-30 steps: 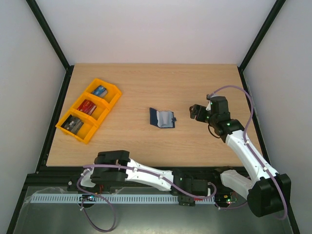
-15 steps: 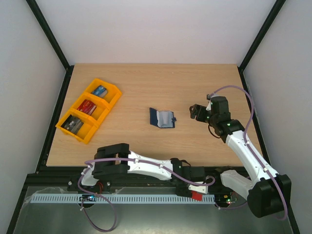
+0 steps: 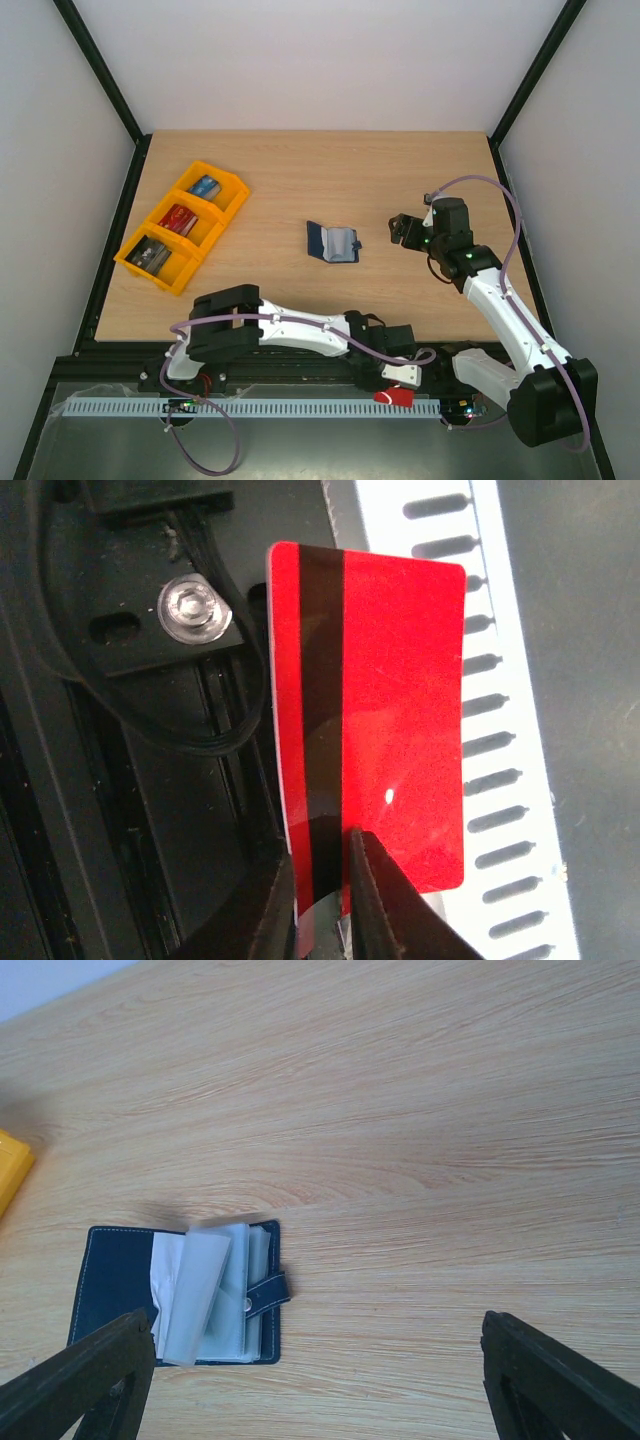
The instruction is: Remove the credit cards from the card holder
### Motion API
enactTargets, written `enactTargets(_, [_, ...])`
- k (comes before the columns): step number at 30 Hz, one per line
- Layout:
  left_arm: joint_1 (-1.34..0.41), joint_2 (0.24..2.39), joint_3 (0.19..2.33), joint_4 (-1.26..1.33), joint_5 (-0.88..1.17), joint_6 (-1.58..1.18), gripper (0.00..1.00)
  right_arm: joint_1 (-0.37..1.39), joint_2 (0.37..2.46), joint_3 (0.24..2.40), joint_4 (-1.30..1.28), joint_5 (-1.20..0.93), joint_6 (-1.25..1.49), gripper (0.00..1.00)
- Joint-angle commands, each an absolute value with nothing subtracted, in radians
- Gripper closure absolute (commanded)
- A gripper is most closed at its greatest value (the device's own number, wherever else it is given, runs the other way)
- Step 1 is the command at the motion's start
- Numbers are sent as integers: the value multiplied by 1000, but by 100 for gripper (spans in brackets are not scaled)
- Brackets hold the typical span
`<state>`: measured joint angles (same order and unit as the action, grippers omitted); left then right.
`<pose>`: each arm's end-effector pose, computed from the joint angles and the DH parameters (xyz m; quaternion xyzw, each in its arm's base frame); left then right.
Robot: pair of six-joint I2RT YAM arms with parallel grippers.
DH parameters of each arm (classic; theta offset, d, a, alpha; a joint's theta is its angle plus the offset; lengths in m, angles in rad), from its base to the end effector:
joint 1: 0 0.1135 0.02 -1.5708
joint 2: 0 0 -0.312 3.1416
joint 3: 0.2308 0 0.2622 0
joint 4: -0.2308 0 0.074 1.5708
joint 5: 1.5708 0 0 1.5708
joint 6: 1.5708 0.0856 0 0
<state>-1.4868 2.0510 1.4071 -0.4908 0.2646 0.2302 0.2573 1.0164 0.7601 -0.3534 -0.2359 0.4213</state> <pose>0.0172 -0.4707 0.1430 0.7511 0.6109 -0.2302 0.0978 0.2336 0.0821 0.2821 0.0179 0.8821 0.2512 0.3982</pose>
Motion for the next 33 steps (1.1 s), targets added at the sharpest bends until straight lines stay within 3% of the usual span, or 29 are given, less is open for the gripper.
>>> enactTargets(1, [-1474, 2082, 1379, -626, 233, 238, 89, 258, 996, 766, -342, -221, 403, 13])
enactTargets(4, [-1476, 2077, 1381, -631, 264, 221, 98, 258, 994, 767, -342, -218, 403, 13])
enactTargets(19, [-1464, 1968, 1373, -697, 316, 275, 98, 259, 1005, 780, -338, -294, 404, 12])
enactTargets(27, [-1435, 1849, 1343, -719, 154, 364, 98, 258, 1022, 845, -355, -377, 402, 12])
enactTargets(33, [-1391, 1665, 1363, -715, -125, 563, 98, 258, 1028, 940, -402, -423, 379, 12])
